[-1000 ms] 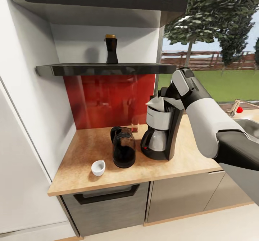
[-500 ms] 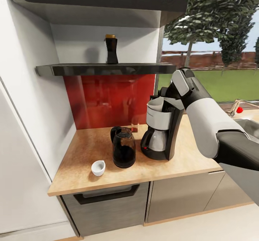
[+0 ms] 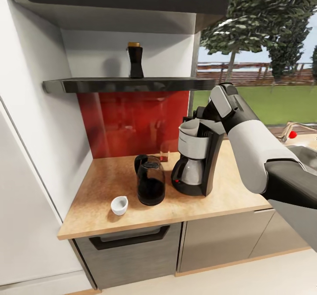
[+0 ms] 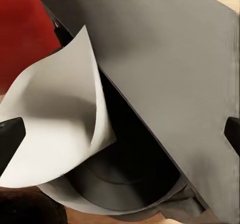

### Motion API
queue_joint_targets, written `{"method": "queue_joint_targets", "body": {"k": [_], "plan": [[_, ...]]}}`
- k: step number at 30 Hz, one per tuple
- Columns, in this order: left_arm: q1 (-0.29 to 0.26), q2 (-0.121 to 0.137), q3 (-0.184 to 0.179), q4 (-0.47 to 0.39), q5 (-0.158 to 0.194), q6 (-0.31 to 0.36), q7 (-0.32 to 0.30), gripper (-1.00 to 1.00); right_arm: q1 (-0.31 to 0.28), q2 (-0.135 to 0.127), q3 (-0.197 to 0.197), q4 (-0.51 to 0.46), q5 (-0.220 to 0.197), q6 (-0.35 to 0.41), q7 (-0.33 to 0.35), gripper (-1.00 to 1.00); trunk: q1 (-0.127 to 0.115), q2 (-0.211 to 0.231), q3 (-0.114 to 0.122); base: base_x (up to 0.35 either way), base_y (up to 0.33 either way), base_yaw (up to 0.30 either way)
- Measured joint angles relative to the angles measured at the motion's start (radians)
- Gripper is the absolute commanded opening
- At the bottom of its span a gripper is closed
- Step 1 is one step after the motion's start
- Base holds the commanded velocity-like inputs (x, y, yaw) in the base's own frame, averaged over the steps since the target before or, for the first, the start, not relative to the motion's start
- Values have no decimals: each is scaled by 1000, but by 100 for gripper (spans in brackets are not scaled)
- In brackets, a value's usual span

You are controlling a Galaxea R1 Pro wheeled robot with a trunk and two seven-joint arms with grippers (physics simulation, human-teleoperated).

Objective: Set up a coffee station on the kitchen countertop: keep the coffee maker on the countertop, move the bottle of coffee from the kitchen shelf to the counter next to the coffee maker, place a paper coffee filter on top of the coffee maker, put the saucer next to the coffee maker with the coffee cup on the saucer, and place the electric kettle next to the coffee maker.

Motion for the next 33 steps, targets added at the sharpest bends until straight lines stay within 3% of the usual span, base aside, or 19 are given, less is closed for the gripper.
{"method": "queue_joint_targets", "body": {"k": [15, 33], "plan": [[0, 1, 1, 0, 0, 0, 0, 100, 0, 1, 0, 1, 1, 0, 0, 100, 0, 0, 0, -31, -256, 0], [0, -1, 0, 0, 0, 0, 0, 100, 2, 0, 0, 10, 1, 0, 0, 100, 0, 0, 0, 0, -133, 0]]}}
